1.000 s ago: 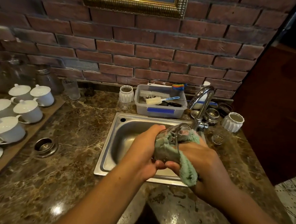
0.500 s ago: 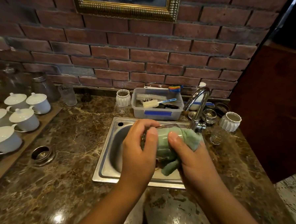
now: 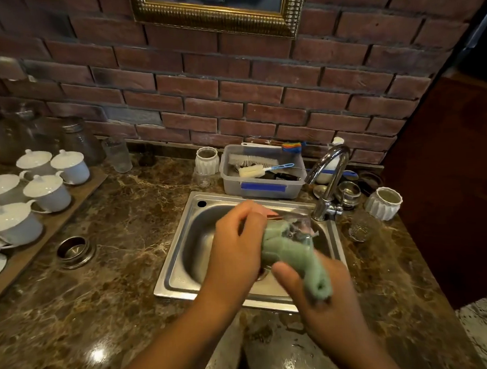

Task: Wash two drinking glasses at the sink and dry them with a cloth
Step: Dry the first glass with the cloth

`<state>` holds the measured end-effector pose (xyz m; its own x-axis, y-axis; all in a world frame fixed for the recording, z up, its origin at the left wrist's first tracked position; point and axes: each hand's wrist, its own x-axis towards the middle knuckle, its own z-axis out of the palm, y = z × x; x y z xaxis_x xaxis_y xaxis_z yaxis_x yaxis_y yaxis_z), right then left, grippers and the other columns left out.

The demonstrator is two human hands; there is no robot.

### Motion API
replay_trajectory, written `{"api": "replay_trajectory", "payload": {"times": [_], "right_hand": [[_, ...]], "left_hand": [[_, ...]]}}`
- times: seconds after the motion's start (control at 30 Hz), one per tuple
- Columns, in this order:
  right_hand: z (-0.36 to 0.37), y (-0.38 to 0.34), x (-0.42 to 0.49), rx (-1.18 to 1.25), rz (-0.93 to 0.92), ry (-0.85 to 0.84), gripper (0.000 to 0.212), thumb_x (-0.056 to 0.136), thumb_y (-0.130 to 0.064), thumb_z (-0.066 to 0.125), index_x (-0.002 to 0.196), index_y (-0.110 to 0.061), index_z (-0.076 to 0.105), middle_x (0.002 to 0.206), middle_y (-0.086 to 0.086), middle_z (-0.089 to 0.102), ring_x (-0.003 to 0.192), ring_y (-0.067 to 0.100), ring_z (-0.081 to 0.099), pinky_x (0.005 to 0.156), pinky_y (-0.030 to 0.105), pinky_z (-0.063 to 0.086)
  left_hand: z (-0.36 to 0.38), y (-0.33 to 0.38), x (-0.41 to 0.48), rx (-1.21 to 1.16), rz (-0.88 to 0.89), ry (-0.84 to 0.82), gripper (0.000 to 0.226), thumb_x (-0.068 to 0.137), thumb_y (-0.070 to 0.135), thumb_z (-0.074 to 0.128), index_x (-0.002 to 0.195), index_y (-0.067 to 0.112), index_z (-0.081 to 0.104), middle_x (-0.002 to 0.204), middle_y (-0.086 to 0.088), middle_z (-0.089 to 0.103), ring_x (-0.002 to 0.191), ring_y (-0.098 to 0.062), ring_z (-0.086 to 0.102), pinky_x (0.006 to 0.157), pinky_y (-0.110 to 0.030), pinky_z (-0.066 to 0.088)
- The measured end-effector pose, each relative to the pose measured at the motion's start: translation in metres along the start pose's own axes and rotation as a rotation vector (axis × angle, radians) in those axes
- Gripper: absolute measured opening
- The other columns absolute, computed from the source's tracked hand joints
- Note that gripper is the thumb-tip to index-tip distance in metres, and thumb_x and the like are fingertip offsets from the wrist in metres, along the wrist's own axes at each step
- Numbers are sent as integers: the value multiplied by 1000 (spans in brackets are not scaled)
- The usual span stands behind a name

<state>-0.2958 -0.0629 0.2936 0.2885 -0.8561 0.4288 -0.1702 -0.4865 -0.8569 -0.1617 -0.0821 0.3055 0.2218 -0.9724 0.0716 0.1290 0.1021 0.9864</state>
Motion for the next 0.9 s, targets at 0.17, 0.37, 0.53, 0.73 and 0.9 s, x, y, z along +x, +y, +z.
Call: {"api": "replay_trajectory", "payload": {"times": [0.17,0.37,0.53,0.73,0.9], "right_hand": [[7,-4,7,672,522,256,41,64,-50,79,95,-24,74,90,8,77,78,23,74,56,34,59],[-24,-2,29,190,396,-117,22,89,-44,65,90,-24,74,80,1,75,66,8,71,53,18,53],[-50,-3,44,48,357,-596,32,100,-36,54,102,-8,70,97,10,76,85,26,73,70,40,61],[-34,19,29,362,510,-370,23,96,-33,58,99,-15,72,90,2,75,83,15,73,69,22,57],[-14,30,10,299,405,46,24,91,-37,60,92,-18,76,81,4,77,69,10,72,58,18,54]], "left_hand": [[-12,-14,-2,510,863,-10,30,95,21,46,96,3,69,92,-7,67,86,-18,63,73,-30,52],[-21,-21,-14,282,196,-198,29,87,51,57,110,35,66,103,9,68,91,-9,70,64,-23,58],[-32,-28,-17,-222,-487,-698,62,77,65,74,129,32,62,111,-10,73,80,-24,73,48,-27,55],[-24,-35,-23,-448,-812,-615,75,76,78,65,112,14,74,92,-19,72,58,-27,69,39,-21,46],[-19,-42,-29,-610,-823,-478,71,80,73,57,105,10,79,89,-19,70,58,-27,67,44,-23,46]]}}
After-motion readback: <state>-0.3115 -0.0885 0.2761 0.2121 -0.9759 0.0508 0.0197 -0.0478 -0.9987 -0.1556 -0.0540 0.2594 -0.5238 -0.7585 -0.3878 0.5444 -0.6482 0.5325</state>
